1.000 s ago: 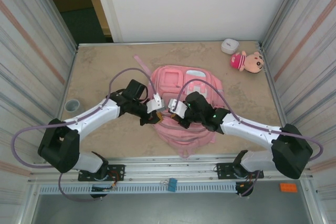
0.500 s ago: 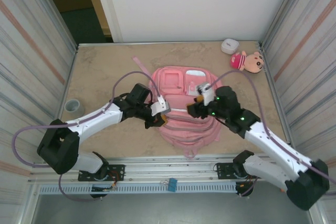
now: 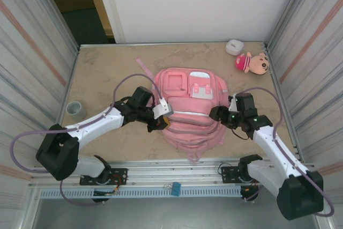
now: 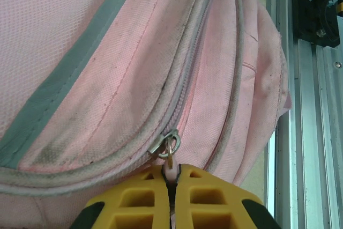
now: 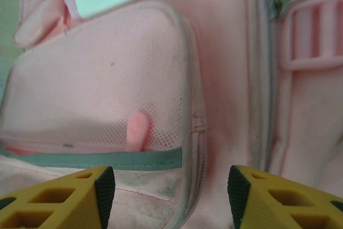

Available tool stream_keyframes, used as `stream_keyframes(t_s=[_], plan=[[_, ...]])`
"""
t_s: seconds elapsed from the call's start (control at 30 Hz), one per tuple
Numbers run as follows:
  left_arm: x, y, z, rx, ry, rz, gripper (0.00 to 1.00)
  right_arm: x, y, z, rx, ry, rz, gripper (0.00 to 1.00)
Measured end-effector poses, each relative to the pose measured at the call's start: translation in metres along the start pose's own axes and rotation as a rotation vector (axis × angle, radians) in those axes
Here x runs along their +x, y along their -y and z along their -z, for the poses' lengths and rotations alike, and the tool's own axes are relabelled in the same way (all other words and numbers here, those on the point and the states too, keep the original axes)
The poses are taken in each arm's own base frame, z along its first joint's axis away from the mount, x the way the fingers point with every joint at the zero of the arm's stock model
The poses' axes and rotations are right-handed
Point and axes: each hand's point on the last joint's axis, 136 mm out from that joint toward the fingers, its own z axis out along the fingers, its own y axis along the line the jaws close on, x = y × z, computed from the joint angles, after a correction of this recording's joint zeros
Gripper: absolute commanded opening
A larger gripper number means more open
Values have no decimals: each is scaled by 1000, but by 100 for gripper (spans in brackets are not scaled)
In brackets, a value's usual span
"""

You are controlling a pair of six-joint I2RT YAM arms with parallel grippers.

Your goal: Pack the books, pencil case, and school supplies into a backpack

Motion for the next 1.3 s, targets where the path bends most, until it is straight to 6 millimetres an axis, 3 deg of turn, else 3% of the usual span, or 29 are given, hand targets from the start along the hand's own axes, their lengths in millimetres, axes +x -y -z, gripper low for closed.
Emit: stream_keyframes(t_s=[0.27, 0.57, 0.73, 0.83, 0.93, 1.03, 1.2, 1.3], plan=[[-5, 3, -2, -45, 16, 30, 0, 4, -8, -14, -63, -20, -30, 45], [-9, 15, -13, -76, -8, 48, 2, 21, -13, -46, -58, -45, -53, 37], [-19, 24, -22, -87, -13, 35, 9, 21, -16, -63, -42, -71, -61, 37], [-22, 27, -25, -91, -12, 41, 20, 9, -22, -66, -34, -51, -47, 41], [-25, 33, -26, -81, -8, 12, 39, -4, -31, -61, -45, -34, -18, 52], [-34, 42, -22, -76, 16, -66, 55, -16, -45, -47, -63, -24, 33, 55], [-57, 42, 20, -148, 129, -219, 65, -28, -49, -8, -21, 31, 121, 59], [-61, 26, 47, -223, 179, -280, 68, -23, -49, 11, 2, 47, 170, 55]])
